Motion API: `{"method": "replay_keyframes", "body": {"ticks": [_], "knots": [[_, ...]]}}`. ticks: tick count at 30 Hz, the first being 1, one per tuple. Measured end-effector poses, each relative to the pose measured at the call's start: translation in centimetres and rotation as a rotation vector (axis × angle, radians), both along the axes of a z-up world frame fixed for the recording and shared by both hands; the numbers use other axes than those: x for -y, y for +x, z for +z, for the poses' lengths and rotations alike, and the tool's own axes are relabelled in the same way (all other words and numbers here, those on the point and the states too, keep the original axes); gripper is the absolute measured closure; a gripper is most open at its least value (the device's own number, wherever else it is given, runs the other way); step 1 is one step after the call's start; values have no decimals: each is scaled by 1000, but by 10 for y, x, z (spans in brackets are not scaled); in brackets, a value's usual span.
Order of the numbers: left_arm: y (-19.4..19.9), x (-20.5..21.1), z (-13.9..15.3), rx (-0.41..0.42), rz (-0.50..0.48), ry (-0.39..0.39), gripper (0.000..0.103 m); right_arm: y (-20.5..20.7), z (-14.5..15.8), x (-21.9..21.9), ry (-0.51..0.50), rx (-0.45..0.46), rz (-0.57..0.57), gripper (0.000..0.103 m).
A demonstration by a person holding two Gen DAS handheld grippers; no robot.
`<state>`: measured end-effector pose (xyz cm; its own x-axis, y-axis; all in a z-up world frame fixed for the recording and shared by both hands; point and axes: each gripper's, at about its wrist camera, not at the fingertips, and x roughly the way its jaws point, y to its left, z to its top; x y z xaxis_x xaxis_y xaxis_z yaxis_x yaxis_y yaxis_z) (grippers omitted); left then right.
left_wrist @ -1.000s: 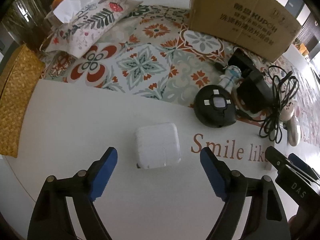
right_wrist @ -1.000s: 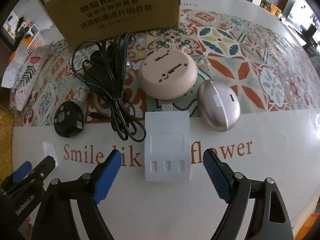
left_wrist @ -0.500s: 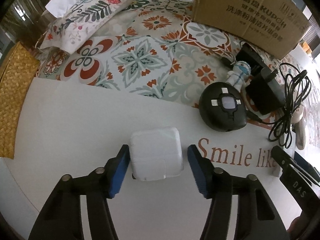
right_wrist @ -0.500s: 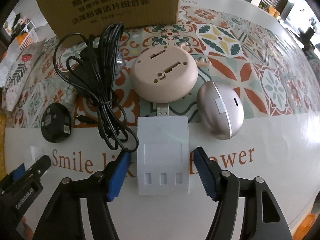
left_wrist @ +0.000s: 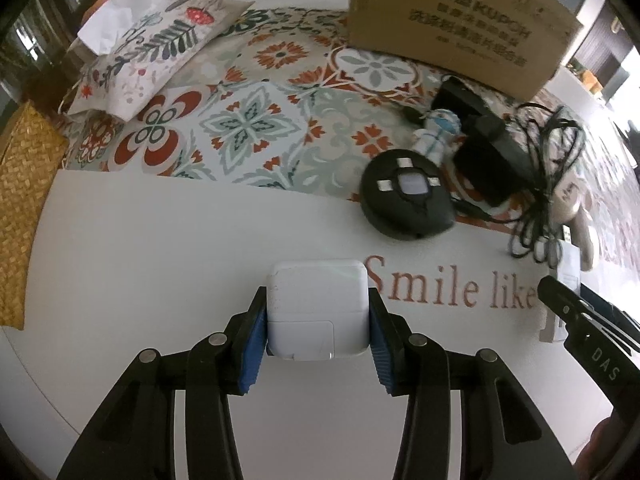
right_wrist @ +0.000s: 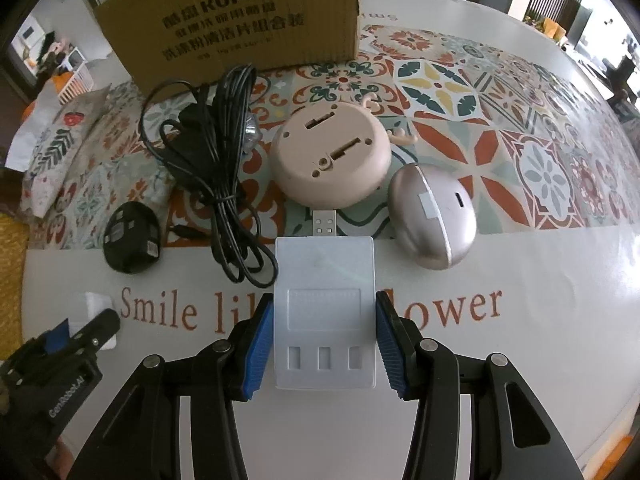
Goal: Organize rigid objects
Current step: 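Close the left tool on the white charger while the right tool grips the USB hub, then carry the charger and USB hub with both tools over the cardboard box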
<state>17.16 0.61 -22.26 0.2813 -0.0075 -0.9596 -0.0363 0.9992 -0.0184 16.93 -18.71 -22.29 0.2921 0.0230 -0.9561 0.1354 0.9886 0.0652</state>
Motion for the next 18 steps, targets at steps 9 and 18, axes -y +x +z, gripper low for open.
{"method": "replay_keyframes", "body": {"ticks": [9, 18], "knots": [[-16, 15, 27, 64, -70, -21, 58, -34, 25, 2, 68, 20, 8, 54], [-14, 21, 75, 186, -113, -44, 58, -32, 69, 5, 90, 149, 22, 54]]}}
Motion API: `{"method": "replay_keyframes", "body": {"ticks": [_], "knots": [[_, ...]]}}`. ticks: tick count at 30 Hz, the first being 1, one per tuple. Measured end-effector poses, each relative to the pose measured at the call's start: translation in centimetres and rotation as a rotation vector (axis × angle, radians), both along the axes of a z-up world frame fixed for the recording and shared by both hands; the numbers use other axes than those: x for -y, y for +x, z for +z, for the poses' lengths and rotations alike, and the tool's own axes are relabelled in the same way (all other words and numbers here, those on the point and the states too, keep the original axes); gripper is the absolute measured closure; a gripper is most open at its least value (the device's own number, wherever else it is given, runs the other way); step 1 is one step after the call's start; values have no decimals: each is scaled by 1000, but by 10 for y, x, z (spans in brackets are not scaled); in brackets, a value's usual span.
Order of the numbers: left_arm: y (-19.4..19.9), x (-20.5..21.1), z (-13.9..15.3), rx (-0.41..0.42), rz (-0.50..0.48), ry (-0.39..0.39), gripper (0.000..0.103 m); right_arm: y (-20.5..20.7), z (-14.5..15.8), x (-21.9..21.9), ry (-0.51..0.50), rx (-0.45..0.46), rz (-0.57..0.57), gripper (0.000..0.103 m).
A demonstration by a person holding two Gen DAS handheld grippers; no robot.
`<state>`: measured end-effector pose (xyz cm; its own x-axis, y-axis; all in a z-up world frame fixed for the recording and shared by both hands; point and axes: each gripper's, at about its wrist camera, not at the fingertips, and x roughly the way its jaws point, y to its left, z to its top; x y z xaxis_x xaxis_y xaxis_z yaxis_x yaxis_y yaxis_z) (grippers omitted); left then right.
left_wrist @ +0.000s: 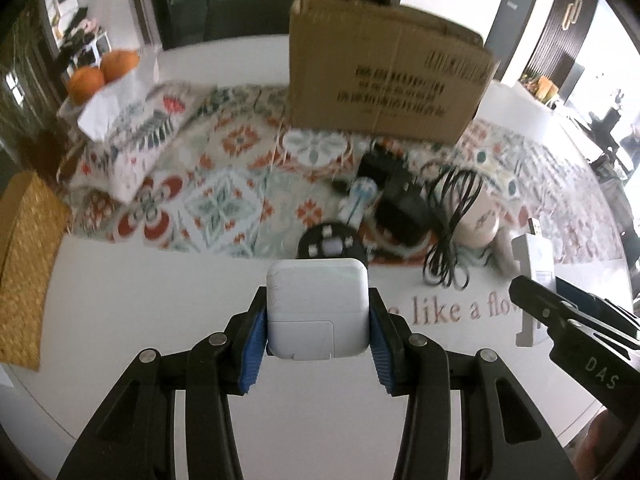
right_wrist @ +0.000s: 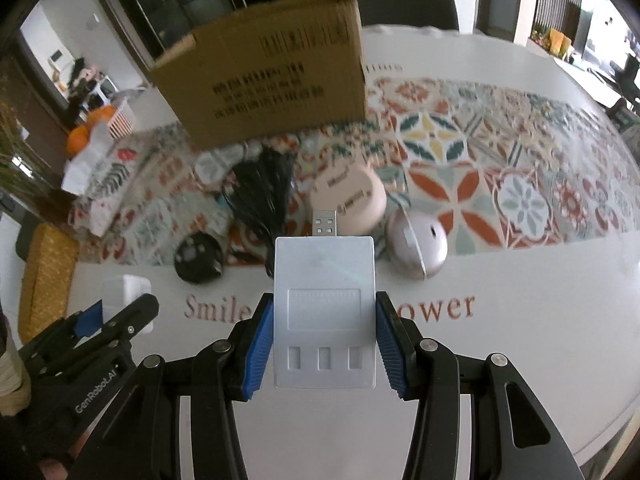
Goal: Organize rigid objects
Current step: 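Carry the charger and USB hub with both tools over the cardboard box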
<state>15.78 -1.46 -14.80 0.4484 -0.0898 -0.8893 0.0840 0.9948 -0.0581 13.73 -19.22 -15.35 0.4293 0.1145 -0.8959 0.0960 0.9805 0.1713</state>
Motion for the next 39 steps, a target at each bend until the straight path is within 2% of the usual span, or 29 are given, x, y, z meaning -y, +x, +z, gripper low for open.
{"method": "replay_keyframes", "body": {"ticks": [11, 22, 28, 33, 39], "knots": [[27, 8, 42, 121, -56, 3, 58, 22, 32, -3, 19, 114, 30, 54], [73, 16, 82, 225, -89, -4, 58, 65, 69, 0, 17, 222, 50, 54], [100, 18, 102, 259, -95, -16, 58, 92, 89, 1, 15, 273, 51, 54], [123, 20, 115, 257, -104, -53, 58, 113, 108, 1, 16, 309, 55, 54], [150, 26, 127, 264, -123, -55, 58, 137, 123, 0, 0, 336, 63, 54]]}}
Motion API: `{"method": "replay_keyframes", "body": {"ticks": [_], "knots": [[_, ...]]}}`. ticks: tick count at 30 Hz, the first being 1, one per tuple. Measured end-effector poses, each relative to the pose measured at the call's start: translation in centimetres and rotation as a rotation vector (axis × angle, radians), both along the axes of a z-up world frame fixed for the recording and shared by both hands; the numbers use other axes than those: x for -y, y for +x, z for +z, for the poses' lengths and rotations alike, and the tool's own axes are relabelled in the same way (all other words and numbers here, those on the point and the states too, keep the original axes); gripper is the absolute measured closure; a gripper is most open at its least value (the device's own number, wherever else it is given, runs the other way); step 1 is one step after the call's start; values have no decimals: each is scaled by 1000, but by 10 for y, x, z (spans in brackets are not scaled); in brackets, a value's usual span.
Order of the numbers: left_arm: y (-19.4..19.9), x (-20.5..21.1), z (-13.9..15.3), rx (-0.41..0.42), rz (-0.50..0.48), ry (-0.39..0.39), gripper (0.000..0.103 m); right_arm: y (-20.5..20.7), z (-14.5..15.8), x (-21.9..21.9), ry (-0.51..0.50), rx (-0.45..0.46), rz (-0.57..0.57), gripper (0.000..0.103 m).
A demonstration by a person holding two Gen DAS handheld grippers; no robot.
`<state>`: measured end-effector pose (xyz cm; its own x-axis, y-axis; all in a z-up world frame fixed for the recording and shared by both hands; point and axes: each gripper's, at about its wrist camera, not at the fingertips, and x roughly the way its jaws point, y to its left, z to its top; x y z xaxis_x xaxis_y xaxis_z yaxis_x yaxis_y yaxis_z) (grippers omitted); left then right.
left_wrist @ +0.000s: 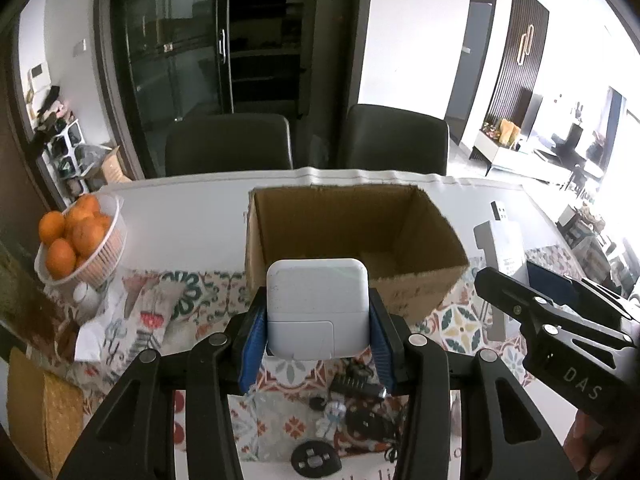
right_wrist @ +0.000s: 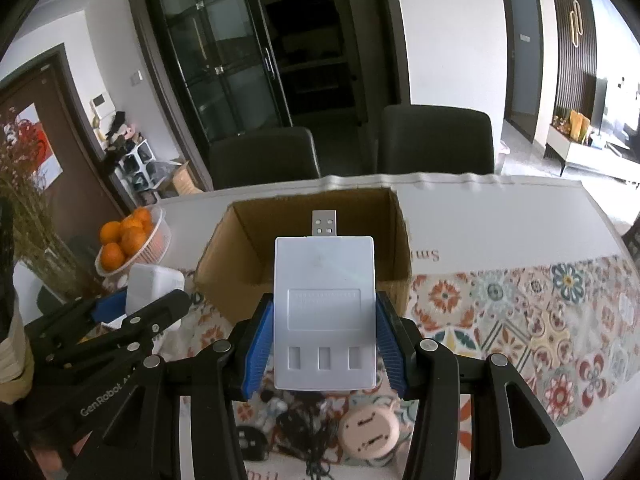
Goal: Organize rigid objects
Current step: 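Carry the charger and USB hub with both tools over the cardboard box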
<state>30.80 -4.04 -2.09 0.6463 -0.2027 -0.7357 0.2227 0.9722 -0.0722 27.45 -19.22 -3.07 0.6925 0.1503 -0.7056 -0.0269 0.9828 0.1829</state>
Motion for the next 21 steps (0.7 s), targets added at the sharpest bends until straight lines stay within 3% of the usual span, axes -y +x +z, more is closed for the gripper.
{"method": "replay_keyframes", "body": {"ticks": [12, 21], "knots": [[58, 9, 8, 2, -15, 37, 58, 65, 2, 11, 6, -64, 19, 54], [102, 19, -10, -58, -22, 80, 58, 106, -15, 15, -9, -147, 34, 54]]}}
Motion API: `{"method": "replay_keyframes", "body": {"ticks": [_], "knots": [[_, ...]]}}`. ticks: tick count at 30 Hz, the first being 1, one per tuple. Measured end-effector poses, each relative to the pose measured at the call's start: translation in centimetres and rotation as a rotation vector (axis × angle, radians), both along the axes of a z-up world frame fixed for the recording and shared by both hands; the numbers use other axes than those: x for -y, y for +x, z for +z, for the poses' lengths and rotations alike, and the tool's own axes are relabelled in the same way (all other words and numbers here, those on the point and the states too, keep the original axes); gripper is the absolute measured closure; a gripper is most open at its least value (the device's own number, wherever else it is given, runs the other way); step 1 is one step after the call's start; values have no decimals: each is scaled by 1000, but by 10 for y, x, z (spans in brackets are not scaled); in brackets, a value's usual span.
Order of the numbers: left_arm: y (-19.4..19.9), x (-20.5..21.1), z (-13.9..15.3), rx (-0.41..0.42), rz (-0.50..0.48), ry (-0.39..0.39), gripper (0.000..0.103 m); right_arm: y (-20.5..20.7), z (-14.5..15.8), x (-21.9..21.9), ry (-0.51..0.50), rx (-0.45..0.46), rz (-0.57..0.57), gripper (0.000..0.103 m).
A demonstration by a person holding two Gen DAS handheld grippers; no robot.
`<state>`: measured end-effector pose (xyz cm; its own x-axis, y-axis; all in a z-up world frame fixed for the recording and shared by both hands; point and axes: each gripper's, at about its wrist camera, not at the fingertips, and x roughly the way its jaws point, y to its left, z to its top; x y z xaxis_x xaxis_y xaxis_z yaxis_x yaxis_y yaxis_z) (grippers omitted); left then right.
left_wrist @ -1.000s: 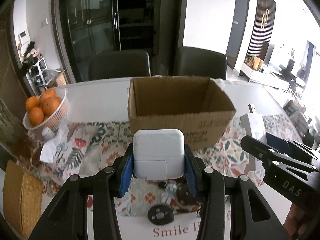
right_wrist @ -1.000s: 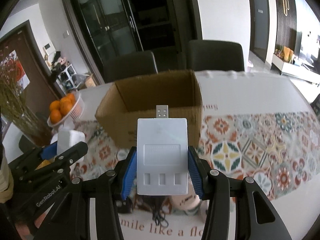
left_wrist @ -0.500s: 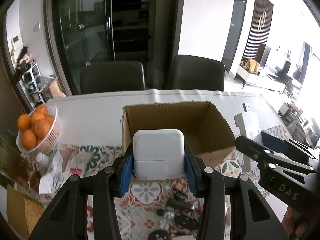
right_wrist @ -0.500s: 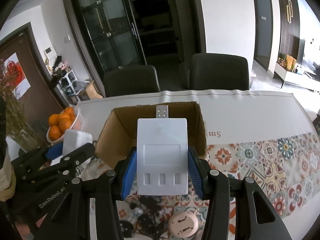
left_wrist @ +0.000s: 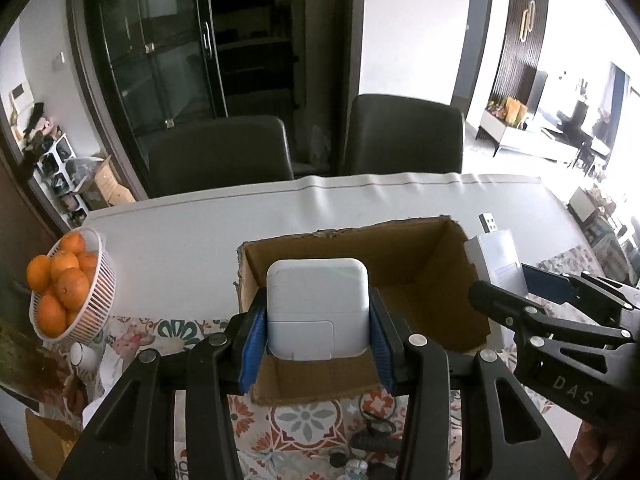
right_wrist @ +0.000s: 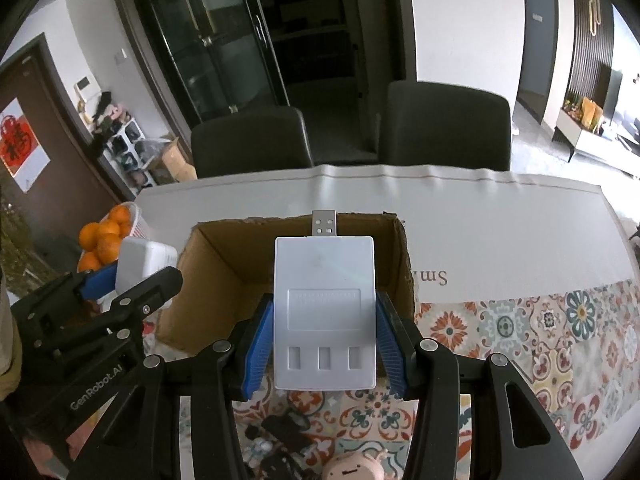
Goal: Organize rigid objects
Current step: 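Carry the charger and USB hub with both tools over the cardboard box, then open both tools to drop the charger and hub into the box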
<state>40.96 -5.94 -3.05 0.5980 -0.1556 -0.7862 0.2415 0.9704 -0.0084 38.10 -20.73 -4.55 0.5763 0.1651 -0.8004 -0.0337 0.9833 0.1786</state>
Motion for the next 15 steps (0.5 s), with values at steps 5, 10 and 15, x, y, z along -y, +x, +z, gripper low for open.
{"method": "replay_keyframes", "body": {"ticks": [5, 10, 15], "knots": [[18, 4, -16, -67, 3, 6, 58, 19, -16, 2, 17, -68, 5, 54], [30, 6, -33, -123, 5, 22, 58, 31, -30, 0, 6, -115, 11, 54], [34, 7, -45, -165, 8, 24, 58, 40, -40, 0, 5, -146, 15, 54]]}}
